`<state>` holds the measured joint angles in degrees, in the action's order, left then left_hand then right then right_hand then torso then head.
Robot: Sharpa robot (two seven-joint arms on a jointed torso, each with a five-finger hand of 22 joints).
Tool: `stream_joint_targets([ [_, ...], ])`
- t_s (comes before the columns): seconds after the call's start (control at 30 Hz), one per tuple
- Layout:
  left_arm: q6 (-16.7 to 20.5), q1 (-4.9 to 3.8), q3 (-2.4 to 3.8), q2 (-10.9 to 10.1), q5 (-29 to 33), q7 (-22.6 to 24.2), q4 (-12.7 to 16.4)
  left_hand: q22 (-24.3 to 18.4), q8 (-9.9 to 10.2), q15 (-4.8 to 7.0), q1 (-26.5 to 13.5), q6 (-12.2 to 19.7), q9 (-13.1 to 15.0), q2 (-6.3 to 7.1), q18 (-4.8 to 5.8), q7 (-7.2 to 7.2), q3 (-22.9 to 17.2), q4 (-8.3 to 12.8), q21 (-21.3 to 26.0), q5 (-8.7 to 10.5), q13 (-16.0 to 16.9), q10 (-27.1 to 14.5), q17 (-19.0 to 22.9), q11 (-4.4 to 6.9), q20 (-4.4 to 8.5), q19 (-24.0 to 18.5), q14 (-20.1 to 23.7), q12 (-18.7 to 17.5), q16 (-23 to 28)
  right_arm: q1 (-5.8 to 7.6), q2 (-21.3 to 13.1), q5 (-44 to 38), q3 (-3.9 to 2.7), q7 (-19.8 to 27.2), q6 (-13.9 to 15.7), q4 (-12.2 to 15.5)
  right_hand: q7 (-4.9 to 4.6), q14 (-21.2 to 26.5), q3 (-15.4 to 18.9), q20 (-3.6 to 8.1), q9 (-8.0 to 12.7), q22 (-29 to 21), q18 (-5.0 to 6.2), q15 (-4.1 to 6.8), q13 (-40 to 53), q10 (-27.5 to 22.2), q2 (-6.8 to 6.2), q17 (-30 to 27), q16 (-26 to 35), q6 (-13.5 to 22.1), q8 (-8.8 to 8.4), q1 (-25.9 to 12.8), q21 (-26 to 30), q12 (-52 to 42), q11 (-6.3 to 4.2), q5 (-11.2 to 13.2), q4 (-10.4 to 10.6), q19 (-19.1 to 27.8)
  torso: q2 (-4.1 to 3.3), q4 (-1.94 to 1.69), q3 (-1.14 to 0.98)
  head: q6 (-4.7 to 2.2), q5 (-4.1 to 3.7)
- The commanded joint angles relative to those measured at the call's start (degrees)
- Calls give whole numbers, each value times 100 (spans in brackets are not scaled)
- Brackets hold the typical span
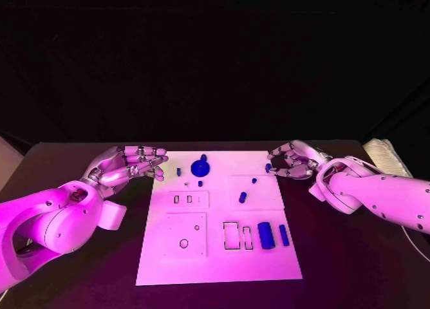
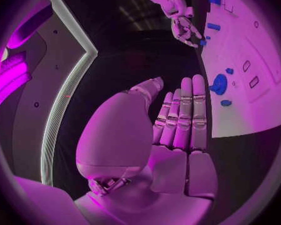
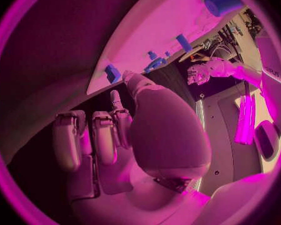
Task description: Assemble the parts on the task board
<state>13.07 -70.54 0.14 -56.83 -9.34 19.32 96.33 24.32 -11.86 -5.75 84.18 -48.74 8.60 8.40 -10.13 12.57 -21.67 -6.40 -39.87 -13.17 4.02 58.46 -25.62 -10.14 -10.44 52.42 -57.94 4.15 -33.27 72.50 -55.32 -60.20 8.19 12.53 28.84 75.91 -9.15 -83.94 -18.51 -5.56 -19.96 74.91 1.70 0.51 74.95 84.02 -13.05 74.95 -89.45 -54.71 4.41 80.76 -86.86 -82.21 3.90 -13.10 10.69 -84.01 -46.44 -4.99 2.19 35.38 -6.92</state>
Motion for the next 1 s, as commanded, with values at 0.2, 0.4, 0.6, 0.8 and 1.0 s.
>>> stream_joint_targets([
  [0.2, -119, -1, 2, 13, -24, 68, 3, 5, 36, 9, -44, 45, 7, 26, -24, 142, -23, -4, -30, 6, 7, -39, -1, 8, -8, -48, 29, 16, -31, -74, 138, 15, -1, 0, -156, -130, 0, -592, -16, -22, 6, 1200, -75, -42, 959, 85, -12, 1447, -32, -24, -11, 2, -9, 2, 27, -34, 12, -436, 2, 9, 1, 21, 38],
  [0.4, -119, -1, 2, 3, -25, 64, 1, 5, 36, 9, -44, 45, 7, 26, -24, 142, -23, -4, -30, 6, 7, -39, -1, 8, -8, -48, 29, 16, -31, -120, 180, -52, -1, -46, -199, -184, 3, -591, -41, -20, 3, 1205, -76, -40, 965, 91, 5, 1444, -31, -42, -2, 25, -13, -6, 25, -37, 4, -438, -1, 6, 0, 27, 30],
  [0.6, -123, -1, 2, -1, -25, 63, -2, 5, 36, 9, -44, 45, 7, 26, -24, 142, -23, -4, -30, 6, 7, -39, -1, 8, -8, -48, 29, 16, -31, -132, 188, -87, -2, -70, -229, -234, 3, -590, -50, -20, 3, 1203, -75, -39, 965, 91, 10, 1438, -29, -49, 1, 33, -11, -6, 24, -36, 0, -437, 2, 5, -1, 32, 42],
  [0.8, -119, -1, 2, -6, -28, 60, -16, 5, 36, 9, -44, 45, 7, 26, -24, 142, -23, -4, -30, 6, 7, -39, -1, 8, -8, -48, 29, 16, -31, -134, 183, -97, -2, -73, -227, -246, 10, -592, -92, -16, -6, 1212, -78, -35, 981, 107, 37, 1447, -32, -106, 31, 44, -19, -29, 18, -20, 1, -442, 2, 2, -8, 37, 41],
  [1.0, -123, 0, 1, -2, -30, 58, -25, 16, 33, 8, -42, 47, 10, 30, -25, 143, -32, 5, -50, 9, 9, -44, 0, 7, -11, -61, 34, 24, -41, -132, 191, -96, -3, -91, -208, -275, 13, -593, -114, -14, -8, 1214, -78, -32, 983, 109, 57, 1449, -33, -125, 41, 41, -21, -32, 16, -14, 7, -443, -4, 7, -6, 36, 45],
])
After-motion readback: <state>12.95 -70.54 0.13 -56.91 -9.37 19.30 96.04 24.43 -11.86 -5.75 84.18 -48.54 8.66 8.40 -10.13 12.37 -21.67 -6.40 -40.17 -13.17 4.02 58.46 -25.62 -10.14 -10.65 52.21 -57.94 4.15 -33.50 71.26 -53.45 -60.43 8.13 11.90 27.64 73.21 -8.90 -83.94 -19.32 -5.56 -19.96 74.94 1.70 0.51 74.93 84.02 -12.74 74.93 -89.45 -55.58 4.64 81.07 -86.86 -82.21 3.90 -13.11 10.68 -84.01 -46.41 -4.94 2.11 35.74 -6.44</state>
